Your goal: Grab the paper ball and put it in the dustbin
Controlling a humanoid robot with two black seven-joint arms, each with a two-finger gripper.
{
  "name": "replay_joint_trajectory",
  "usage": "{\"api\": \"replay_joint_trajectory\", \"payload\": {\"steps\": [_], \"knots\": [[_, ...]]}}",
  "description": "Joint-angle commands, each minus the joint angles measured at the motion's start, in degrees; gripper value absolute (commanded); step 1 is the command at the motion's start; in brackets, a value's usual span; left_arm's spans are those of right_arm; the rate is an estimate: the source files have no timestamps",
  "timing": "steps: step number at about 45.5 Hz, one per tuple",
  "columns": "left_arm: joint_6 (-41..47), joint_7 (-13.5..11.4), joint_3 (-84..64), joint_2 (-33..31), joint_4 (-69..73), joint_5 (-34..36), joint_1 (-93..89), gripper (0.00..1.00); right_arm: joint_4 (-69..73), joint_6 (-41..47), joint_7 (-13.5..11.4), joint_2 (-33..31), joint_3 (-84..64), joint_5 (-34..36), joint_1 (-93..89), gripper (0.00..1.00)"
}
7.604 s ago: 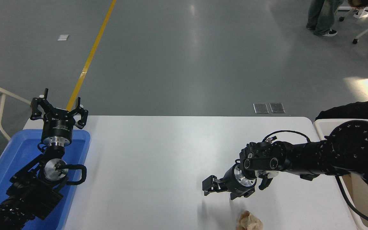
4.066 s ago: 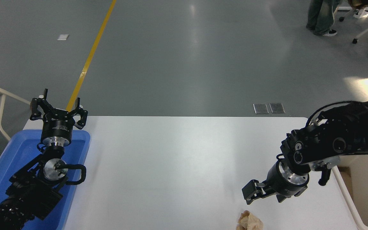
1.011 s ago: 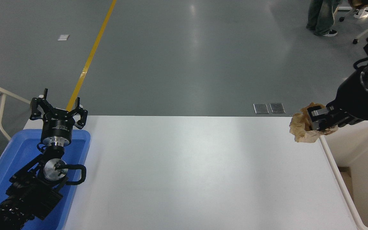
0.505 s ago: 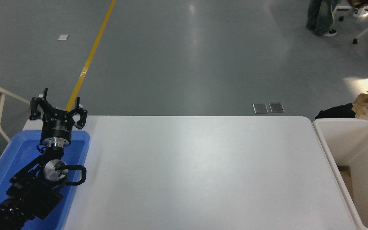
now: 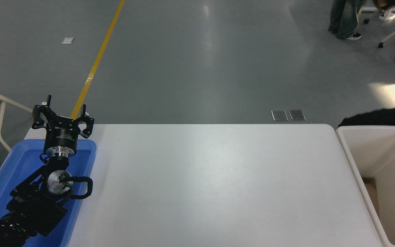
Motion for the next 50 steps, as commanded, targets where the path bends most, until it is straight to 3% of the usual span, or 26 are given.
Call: {"api": "replay_joint_trajectory", "payload": {"steps": [1, 12, 33, 35, 36, 37, 38, 39, 50], "knots": [[0.03, 0.00, 0.00, 0.00, -0.01, 0.01, -0.07, 0.99, -16.29, -9.22, -0.24, 11.12, 5.88, 13.33, -19.35, 0.00], [0.03, 0.00, 0.00, -0.09, -0.01, 0.01, 0.01, 0.99, -26.06, -11.95, -0.16, 19.48, 5.79, 23.10, -28.58, 0.00], [0.03, 0.00, 0.00, -0.09, 0.08, 0.01, -0.07, 0.99, -26.06, -15.38, 0.29, 23.79, 6.23, 24.07, -33.25, 0.00], [0.03, 0.00, 0.00, -0.09, 0.08, 0.01, 0.01, 0.99, -26.06, -15.38, 0.29, 23.97, 6.23, 24.07, -33.25, 0.12], [0.03, 0.00, 0.00, -0.09, 0.08, 0.01, 0.01, 0.99, -26.06, -15.38, 0.29, 23.97, 6.23, 24.07, -33.25, 0.26], [0.03, 0.00, 0.00, -0.09, -0.01, 0.01, -0.07, 0.99, -26.06, -15.29, 0.29, 23.97, 6.23, 24.07, -33.25, 0.47], [0.03, 0.00, 0.00, -0.09, 0.07, 0.01, -0.07, 0.99, -26.06, -15.29, 0.37, 23.97, 6.23, 24.07, -33.25, 0.87], [0.03, 0.00, 0.00, -0.09, -0.01, 0.01, -0.07, 0.99, -26.06, -15.20, 0.37, 23.97, 6.23, 24.07, -33.16, 1.00], [0.03, 0.00, 0.00, -0.09, -0.01, -0.08, -0.07, 0.99, -26.15, -15.20, 0.46, 23.44, 6.23, 24.16, -32.45, 1.00]]}}
